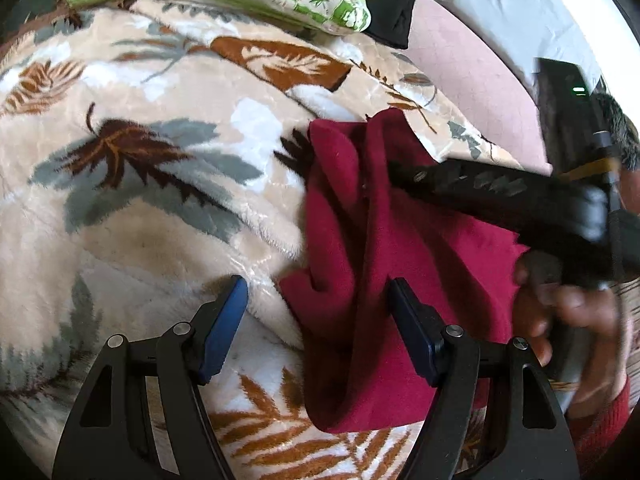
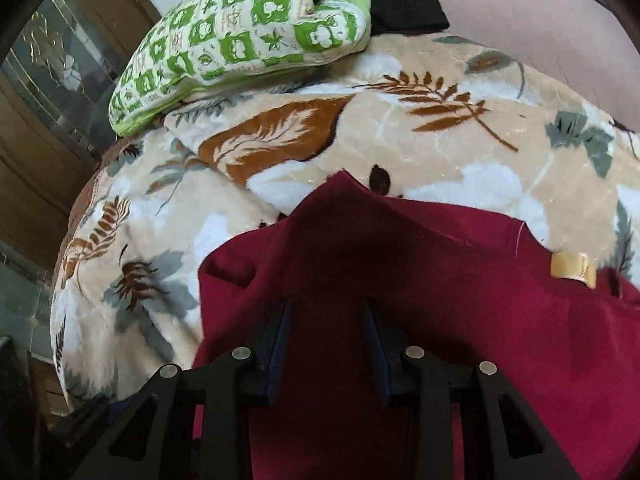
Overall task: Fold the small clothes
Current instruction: 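Grasp the folded sweater edge with the right gripper and lift it, then fold the held sweater half over the other half with the right gripper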
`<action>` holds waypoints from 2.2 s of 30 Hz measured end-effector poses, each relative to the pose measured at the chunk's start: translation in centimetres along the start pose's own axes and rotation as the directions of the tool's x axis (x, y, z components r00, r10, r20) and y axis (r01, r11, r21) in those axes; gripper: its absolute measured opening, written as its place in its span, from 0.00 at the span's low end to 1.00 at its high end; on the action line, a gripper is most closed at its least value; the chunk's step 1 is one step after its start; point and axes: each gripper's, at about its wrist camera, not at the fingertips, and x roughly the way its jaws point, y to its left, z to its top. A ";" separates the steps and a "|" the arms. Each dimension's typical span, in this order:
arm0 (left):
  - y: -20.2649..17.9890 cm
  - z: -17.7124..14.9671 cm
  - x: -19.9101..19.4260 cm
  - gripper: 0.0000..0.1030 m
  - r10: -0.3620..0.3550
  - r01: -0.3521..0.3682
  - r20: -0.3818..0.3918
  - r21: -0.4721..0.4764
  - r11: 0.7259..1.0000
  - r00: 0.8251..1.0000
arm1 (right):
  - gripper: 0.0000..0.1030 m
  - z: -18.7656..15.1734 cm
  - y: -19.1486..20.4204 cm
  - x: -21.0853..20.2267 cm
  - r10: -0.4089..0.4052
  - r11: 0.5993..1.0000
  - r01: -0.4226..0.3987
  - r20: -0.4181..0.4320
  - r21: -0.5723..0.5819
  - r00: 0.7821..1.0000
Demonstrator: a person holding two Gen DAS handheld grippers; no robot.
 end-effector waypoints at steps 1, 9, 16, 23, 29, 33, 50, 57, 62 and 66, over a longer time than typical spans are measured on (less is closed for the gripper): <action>0.2 0.0 0.0 0.71 -0.011 0.011 -0.006 -0.015 1.000 1.000 | 0.37 0.1 -0.1 -0.6 0.021 1.000 -0.021 0.008 0.017 1.000; 0.8 -1.0 -0.5 0.71 -0.033 0.033 -0.003 -0.051 0.998 0.999 | 0.84 1.7 4.4 1.1 -0.086 0.995 0.081 -0.076 -0.063 0.993; 0.5 -1.0 -0.3 0.75 -0.012 0.012 0.008 -0.023 1.000 1.000 | 0.70 1.1 5.8 4.4 -0.226 0.960 0.214 -0.051 -0.180 0.973; -0.6 -0.9 0.1 0.82 0.024 -0.025 0.030 0.026 0.999 0.999 | 0.19 0.7 0.7 -1.1 0.048 0.999 -0.048 0.026 0.007 0.999; -1.2 -1.2 0.1 0.82 0.031 -0.032 0.030 0.057 0.998 0.999 | 0.19 -0.4 -0.1 -3.0 0.122 0.990 -0.127 0.072 0.061 0.990; -1.7 -1.7 -0.2 0.82 0.033 -0.035 0.038 0.069 0.997 0.999 | 0.19 -0.8 -0.3 -3.9 0.128 0.990 -0.133 0.083 0.057 0.988; -12.6 -3.8 -3.7 0.25 -0.113 0.088 0.055 0.336 0.938 0.992 | 0.17 -2.4 -5.5 -12.1 0.088 0.996 -0.091 0.142 0.015 0.986; -19.7 -5.2 -2.6 0.25 -0.183 0.170 -0.009 0.418 0.893 0.983 | 0.17 -3.6 -9.3 -16.8 -0.018 1.000 0.021 0.172 -0.014 0.985; -23.9 -7.0 -0.1 0.25 -0.218 0.230 -0.079 0.454 0.861 0.973 | 0.17 -5.6 -14.4 -18.3 -0.124 0.992 0.122 0.159 0.020 0.979; -26.6 -8.8 3.5 0.25 -0.177 0.229 -0.148 0.509 0.830 0.973 | 0.17 -7.2 -18.7 -16.5 -0.224 0.974 0.217 0.110 0.072 0.968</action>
